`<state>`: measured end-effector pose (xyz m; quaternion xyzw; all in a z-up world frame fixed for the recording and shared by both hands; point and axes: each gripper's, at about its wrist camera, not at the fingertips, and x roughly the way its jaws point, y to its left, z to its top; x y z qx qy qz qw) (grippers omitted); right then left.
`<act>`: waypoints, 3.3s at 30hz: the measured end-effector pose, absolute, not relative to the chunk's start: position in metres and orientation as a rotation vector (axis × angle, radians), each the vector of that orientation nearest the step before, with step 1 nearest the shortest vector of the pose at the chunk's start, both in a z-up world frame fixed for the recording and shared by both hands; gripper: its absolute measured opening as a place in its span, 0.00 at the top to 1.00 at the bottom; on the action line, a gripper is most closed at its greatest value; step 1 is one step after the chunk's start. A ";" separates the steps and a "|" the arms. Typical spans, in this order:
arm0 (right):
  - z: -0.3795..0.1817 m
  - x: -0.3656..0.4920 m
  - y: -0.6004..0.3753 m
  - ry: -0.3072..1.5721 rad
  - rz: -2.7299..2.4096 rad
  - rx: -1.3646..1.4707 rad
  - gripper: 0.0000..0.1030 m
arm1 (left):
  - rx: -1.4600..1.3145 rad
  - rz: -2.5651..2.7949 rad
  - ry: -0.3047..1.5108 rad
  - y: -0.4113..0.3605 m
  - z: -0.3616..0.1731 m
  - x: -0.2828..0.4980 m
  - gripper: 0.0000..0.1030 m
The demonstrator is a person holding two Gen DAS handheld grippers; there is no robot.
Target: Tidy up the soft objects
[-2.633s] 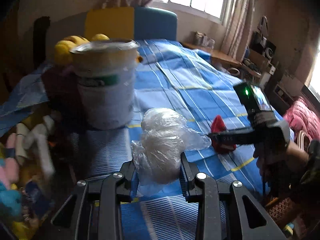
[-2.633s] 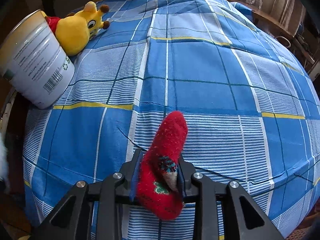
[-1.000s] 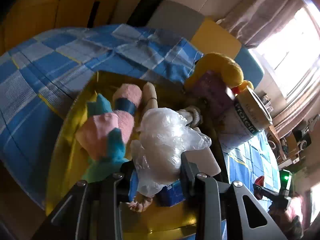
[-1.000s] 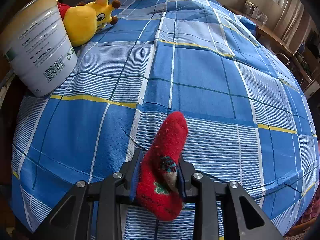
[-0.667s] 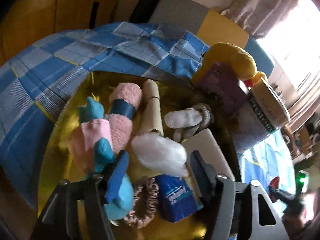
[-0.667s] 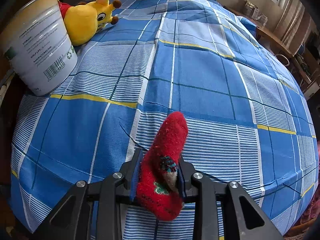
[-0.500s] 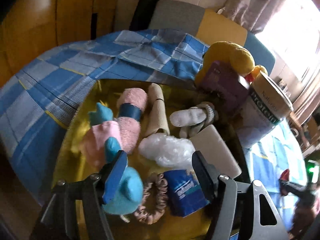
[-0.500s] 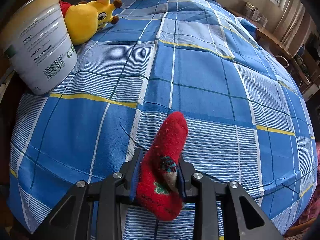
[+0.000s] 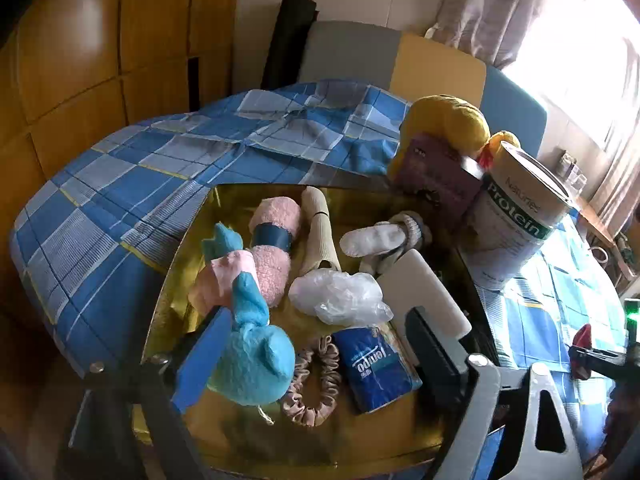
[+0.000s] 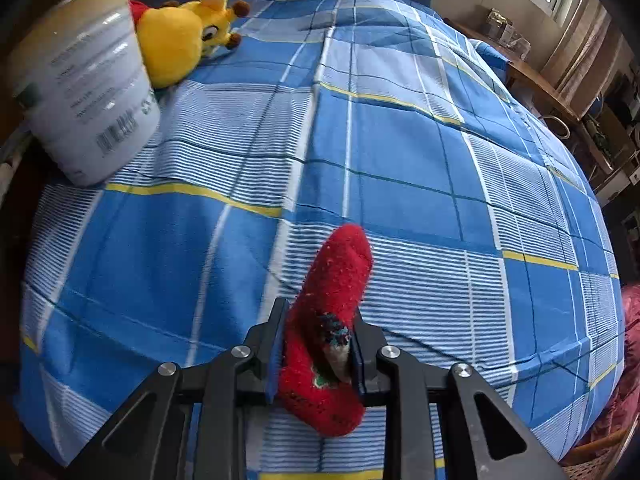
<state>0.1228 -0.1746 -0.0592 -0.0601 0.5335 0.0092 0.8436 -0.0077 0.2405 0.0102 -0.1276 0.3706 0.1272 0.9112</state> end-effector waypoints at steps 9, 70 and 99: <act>-0.012 0.091 -0.100 0.995 0.355 -0.076 0.75 | -0.244 0.273 0.750 0.238 0.013 -0.017 0.02; 0.016 0.031 0.056 0.732 0.439 -0.084 0.36 | -0.184 0.352 0.682 0.217 0.028 -0.048 0.00; 0.012 0.032 0.052 0.747 0.429 -0.075 0.36 | -0.195 0.374 0.692 0.220 0.026 -0.049 0.00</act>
